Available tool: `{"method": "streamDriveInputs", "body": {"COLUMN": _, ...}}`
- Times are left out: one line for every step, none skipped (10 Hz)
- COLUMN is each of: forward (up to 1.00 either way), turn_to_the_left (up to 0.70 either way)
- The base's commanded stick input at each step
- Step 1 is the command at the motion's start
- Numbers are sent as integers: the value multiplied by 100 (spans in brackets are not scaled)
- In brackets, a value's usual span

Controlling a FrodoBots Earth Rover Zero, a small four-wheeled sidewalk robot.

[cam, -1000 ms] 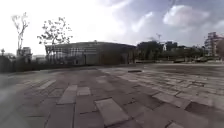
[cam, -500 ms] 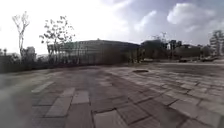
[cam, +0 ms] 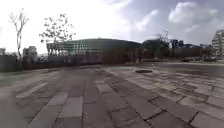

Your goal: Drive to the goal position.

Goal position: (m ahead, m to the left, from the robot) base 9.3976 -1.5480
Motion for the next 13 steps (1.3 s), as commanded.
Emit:
{"method": "streamDriveInputs", "body": {"forward": 85, "turn_to_the_left": 0}}
{"method": "streamDriveInputs", "body": {"forward": 85, "turn_to_the_left": 0}}
{"method": "streamDriveInputs", "body": {"forward": 85, "turn_to_the_left": 0}}
{"method": "streamDriveInputs", "body": {"forward": 85, "turn_to_the_left": 0}}
{"method": "streamDriveInputs", "body": {"forward": 85, "turn_to_the_left": 0}}
{"method": "streamDriveInputs", "body": {"forward": 85, "turn_to_the_left": 0}}
{"method": "streamDriveInputs", "body": {"forward": 85, "turn_to_the_left": 0}}
{"method": "streamDriveInputs", "body": {"forward": 85, "turn_to_the_left": 0}}
{"method": "streamDriveInputs", "body": {"forward": 85, "turn_to_the_left": 0}}
{"method": "streamDriveInputs", "body": {"forward": 85, "turn_to_the_left": 0}}
{"method": "streamDriveInputs", "body": {"forward": 85, "turn_to_the_left": 0}}
{"method": "streamDriveInputs", "body": {"forward": 85, "turn_to_the_left": 0}}
{"method": "streamDriveInputs", "body": {"forward": 85, "turn_to_the_left": 0}}
